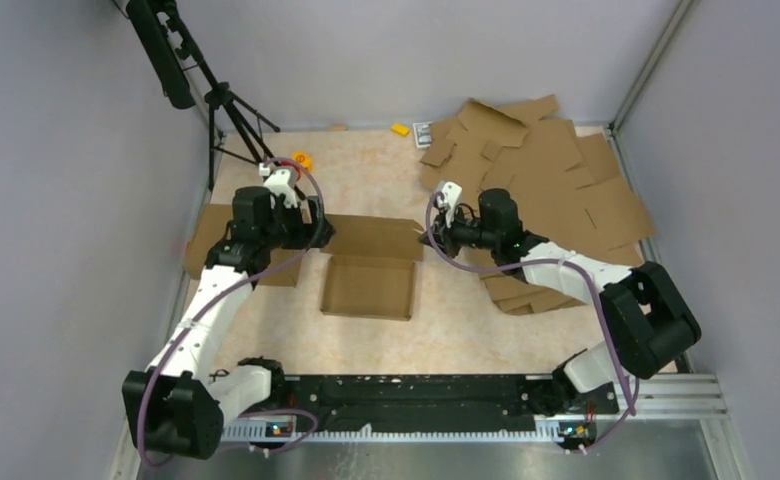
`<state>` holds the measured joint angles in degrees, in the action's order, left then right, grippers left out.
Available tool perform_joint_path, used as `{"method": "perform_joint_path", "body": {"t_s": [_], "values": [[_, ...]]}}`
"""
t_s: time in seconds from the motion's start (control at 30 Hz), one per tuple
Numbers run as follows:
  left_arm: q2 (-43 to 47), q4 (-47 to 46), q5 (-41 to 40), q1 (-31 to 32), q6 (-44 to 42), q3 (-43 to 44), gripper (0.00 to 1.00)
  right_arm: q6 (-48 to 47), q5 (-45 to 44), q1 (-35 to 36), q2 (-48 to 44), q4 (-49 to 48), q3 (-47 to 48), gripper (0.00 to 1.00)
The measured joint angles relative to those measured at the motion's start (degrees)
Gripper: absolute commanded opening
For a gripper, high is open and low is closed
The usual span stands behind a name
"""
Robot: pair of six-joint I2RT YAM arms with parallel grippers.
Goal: Fold the paper box
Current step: Close the paper box at the center of the board.
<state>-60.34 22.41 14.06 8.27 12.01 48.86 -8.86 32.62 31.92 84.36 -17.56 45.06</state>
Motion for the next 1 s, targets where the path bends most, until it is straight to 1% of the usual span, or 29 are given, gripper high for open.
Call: {"method": "perform_joint_path", "body": {"t_s": [0.13,0.27,0.33,0.43,0.53,0.57,0.6,0.67,0.73,0.87,0.97,1.0], "values": [[-3.21,-3.58,4.68,-2.25,-0.13,0.00,0.88,0.02,1.20,-0.35,0.20,0.00,0.07,0.00],[-7.26,-4.48,9.46,-3.56,0.04,0.70,0.87,0.04,1.95,-0.37,0.68,0.13,0.52,0.00],[-8.63,-5.38,12.61,-4.31,0.44,0.72,0.83,0.07,1.97,-0.42,0.68,0.42,0.85,0.00],[-9.99,-6.64,16.46,-5.05,1.44,0.76,0.74,0.13,1.81,-0.52,0.90,0.94,1.49,0.00],[-11.15,-6.58,18.21,-5.35,2.25,0.96,0.53,0.50,0.59,-0.63,1.81,2.36,3.17,0.00],[-11.26,-6.56,18.47,-5.40,2.89,0.96,0.48,0.92,0.09,-0.68,2.23,2.69,3.87,0.00],[-11.30,-6.75,18.80,-5.40,3.48,0.96,0.45,1.44,-0.37,-0.70,2.67,2.80,4.42,0.00],[-11.28,-7.69,19.39,-5.38,5.14,0.90,0.45,2.89,-1.01,-0.70,3.21,3.08,5.27,0.00],[-11.17,-8.55,19.04,-5.07,6.29,0.68,0.49,4.61,-1.75,-0.70,3.43,3.17,5.75,0.00],[-9.42,-8.72,15.85,-3.15,7.67,-0.22,0.50,7.69,-4.44,-0.39,3.43,3.17,6.05,0.00],[-7.78,-8.57,13.27,-1.49,7.78,-0.26,0.58,8.96,-6.88,0.15,3.43,3.32,6.05,0.00],[-7.50,-8.35,12.48,-1.03,7.78,-0.26,0.62,9.14,-7.48,0.31,3.43,3.37,6.05,0.00]]}}
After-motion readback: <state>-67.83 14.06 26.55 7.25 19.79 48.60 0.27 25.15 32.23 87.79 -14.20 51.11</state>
